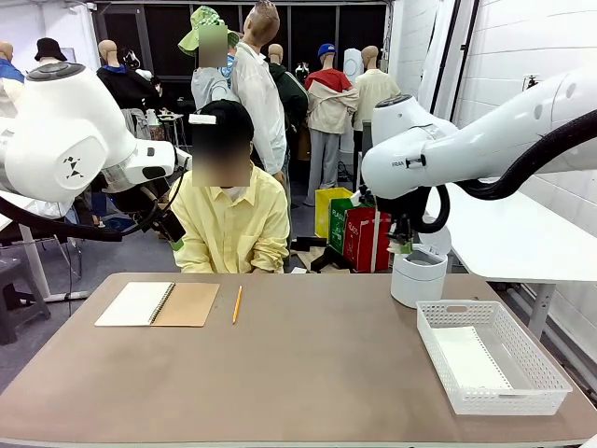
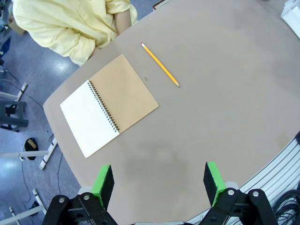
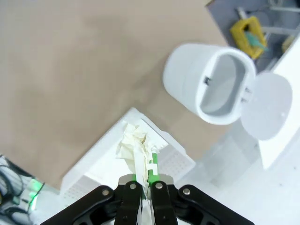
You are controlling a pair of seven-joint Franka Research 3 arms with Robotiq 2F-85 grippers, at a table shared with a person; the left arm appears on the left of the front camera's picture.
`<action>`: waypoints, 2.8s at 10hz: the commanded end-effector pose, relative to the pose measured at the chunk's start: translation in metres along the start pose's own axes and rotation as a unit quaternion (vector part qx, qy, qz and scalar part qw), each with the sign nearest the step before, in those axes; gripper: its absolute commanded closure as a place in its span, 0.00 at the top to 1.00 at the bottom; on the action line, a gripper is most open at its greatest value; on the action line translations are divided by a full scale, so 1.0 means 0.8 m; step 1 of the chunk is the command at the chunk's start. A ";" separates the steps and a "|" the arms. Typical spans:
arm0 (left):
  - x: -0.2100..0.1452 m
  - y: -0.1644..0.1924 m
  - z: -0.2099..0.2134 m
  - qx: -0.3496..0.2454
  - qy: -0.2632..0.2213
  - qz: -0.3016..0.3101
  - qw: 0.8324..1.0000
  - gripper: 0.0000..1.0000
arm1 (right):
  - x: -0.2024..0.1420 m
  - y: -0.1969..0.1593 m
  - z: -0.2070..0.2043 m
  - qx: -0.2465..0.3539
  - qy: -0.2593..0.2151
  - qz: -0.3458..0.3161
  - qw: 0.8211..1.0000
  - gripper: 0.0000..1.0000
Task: Sort the paper based on its condition.
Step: If a person hands you a paper, place it in the Organizing basket , and if it's crumpled, put it in the Trash can.
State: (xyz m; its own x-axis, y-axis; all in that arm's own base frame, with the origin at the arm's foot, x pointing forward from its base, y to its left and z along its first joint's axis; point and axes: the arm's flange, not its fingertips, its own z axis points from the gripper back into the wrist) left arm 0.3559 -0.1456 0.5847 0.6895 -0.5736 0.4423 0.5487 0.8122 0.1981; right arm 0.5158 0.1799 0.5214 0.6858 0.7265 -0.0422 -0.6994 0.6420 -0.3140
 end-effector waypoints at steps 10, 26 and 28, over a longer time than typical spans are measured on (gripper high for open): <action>0.000 0.001 0.001 0.000 -0.002 0.001 1.000 1.00 | 0.025 -0.099 -0.096 -0.115 -0.006 -0.028 0.993 0.00; 0.000 0.001 0.001 0.000 -0.002 0.001 1.000 1.00 | 0.043 -0.127 -0.126 -0.111 0.008 -0.046 0.993 1.00; 0.000 0.001 0.001 0.000 -0.002 0.001 1.000 1.00 | 0.040 -0.130 -0.126 -0.103 0.001 -0.044 0.994 1.00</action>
State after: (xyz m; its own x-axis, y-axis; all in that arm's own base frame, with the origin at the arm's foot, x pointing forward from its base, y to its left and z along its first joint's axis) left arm 0.3559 -0.1456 0.5846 0.6894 -0.5737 0.4422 0.5487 0.8122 0.1981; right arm 0.6246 0.1130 0.4560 0.7342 0.6788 -0.0139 -0.5942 0.6326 -0.4968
